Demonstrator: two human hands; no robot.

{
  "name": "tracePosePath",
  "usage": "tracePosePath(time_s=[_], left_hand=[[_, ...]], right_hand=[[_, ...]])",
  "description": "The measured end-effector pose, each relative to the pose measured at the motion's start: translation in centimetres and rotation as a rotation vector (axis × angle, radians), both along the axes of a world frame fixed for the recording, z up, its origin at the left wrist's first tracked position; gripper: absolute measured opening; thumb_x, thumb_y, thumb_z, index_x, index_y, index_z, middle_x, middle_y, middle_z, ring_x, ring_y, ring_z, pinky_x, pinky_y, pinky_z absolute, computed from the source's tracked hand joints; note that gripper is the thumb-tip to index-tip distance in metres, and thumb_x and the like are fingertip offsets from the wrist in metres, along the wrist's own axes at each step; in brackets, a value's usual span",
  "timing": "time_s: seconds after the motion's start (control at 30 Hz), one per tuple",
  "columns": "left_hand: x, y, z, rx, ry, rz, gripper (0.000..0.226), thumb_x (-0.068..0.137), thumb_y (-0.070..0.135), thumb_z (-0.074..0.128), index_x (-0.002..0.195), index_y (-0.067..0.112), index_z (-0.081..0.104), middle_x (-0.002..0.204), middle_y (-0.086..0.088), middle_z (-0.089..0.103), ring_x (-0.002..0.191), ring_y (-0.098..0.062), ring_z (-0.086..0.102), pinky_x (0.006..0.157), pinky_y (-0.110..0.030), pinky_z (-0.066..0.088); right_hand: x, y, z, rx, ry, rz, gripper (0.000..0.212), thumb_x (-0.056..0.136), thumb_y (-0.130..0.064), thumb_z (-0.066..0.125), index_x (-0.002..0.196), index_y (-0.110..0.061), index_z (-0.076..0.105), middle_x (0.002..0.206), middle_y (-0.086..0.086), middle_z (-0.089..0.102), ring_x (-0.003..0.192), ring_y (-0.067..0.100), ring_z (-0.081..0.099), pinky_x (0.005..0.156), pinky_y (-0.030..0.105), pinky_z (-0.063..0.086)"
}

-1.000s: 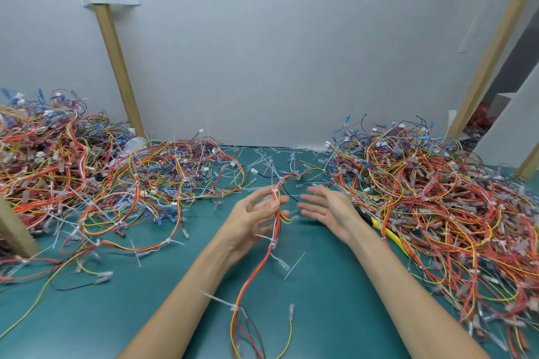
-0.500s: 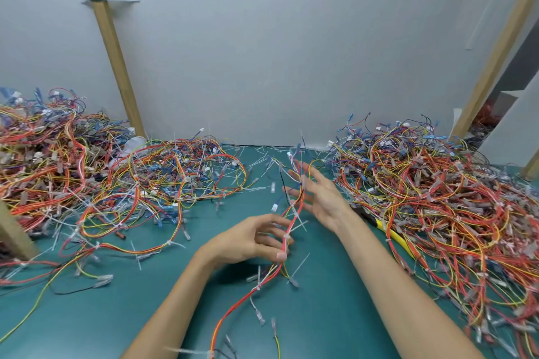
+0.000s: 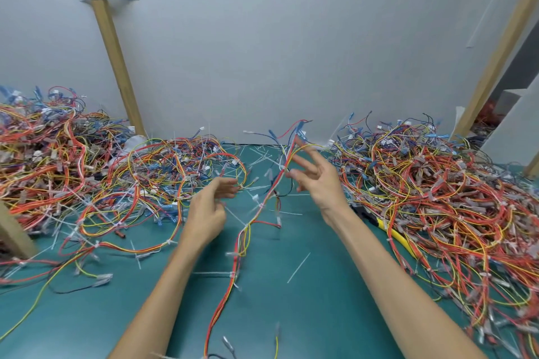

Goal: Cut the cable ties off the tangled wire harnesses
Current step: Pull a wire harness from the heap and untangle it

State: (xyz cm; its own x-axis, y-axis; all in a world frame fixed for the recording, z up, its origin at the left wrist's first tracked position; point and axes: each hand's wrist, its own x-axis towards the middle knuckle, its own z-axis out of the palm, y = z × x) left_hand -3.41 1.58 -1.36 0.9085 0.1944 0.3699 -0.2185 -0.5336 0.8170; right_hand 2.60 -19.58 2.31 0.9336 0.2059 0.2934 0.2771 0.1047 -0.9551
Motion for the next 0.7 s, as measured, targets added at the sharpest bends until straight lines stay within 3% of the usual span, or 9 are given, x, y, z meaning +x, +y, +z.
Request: tracePosePath(time_s=[0.13,0.27,0.33,0.4,0.53,0.6,0.7], left_hand=[[-0.6,-2.1,0.4,-0.001,-0.203,0.118,0.048,0.084,-0.020,0.039,0.111,0.011,0.064,0.105,0.002,0.067,0.097,0.005,0.059,0.088,-0.004,0.039],[-0.8,-3.6,0.2,0.188,-0.409,0.170,0.028,0.093,0.005,0.045,0.111,0.015,0.063,0.109,0.007,0.062,0.107,-0.009,0.051,0.095,-0.025,0.036],[-0.6,-4.1,-0.1,0.283,-0.426,0.148,0.025,0.094,0.011,0.047,0.113,0.014,0.063,0.111,0.004,0.063,0.109,-0.016,0.052,0.097,-0.035,0.037],[-0.6,-4.5,-0.6,0.248,-0.396,0.067,0.022,0.096,0.012,0.049,0.114,0.010,0.062,0.112,-0.001,0.061,0.107,-0.021,0.055,0.096,-0.039,0.042],[-0.3,-4.6,-1.5,0.155,-0.369,0.002,0.013,0.098,0.012,0.054,0.110,0.010,0.059,0.108,0.002,0.053,0.100,-0.008,0.054,0.092,-0.028,0.046],[-0.1,-4.7,-1.8,0.086,-0.350,0.003,0.009,0.098,0.014,0.055,0.106,0.011,0.058,0.105,0.003,0.050,0.096,-0.001,0.054,0.088,-0.020,0.046],[0.1,-4.8,-2.2,0.009,-0.307,0.003,0.004,0.098,0.019,0.055,0.099,0.015,0.057,0.099,0.007,0.049,0.082,-0.005,0.060,0.076,-0.015,0.046]], right_hand=[[0.5,0.7,2.0,0.118,0.096,0.060,0.053,0.088,0.008,0.058,0.134,-0.019,0.058,0.123,0.008,0.066,0.087,0.025,0.072,0.056,0.022,0.050],[0.5,1.7,2.3,0.239,0.232,0.136,0.039,0.087,-0.005,0.065,0.125,-0.012,0.060,0.109,0.006,0.069,0.087,0.027,0.071,0.059,0.024,0.051],[0.2,2.2,1.7,0.272,0.276,0.147,0.037,0.079,-0.023,0.073,0.114,-0.017,0.060,0.102,0.002,0.071,0.083,0.023,0.072,0.059,0.022,0.052],[0.2,2.5,0.6,0.297,0.325,0.119,0.036,0.073,-0.031,0.075,0.104,-0.020,0.061,0.098,-0.001,0.073,0.077,0.020,0.072,0.058,0.021,0.051],[0.3,2.6,-1.8,0.420,0.437,0.060,0.011,0.088,-0.017,0.068,0.093,-0.021,0.059,0.086,-0.003,0.074,0.072,0.017,0.072,0.056,0.021,0.052],[0.3,2.6,-2.5,0.453,0.474,0.059,0.015,0.092,-0.009,0.064,0.097,-0.021,0.056,0.083,-0.003,0.074,0.070,0.014,0.072,0.055,0.021,0.052],[0.2,2.7,-3.1,0.503,0.507,0.084,0.021,0.093,-0.002,0.060,0.102,-0.021,0.055,0.079,-0.002,0.075,0.066,0.013,0.071,0.053,0.020,0.052]])
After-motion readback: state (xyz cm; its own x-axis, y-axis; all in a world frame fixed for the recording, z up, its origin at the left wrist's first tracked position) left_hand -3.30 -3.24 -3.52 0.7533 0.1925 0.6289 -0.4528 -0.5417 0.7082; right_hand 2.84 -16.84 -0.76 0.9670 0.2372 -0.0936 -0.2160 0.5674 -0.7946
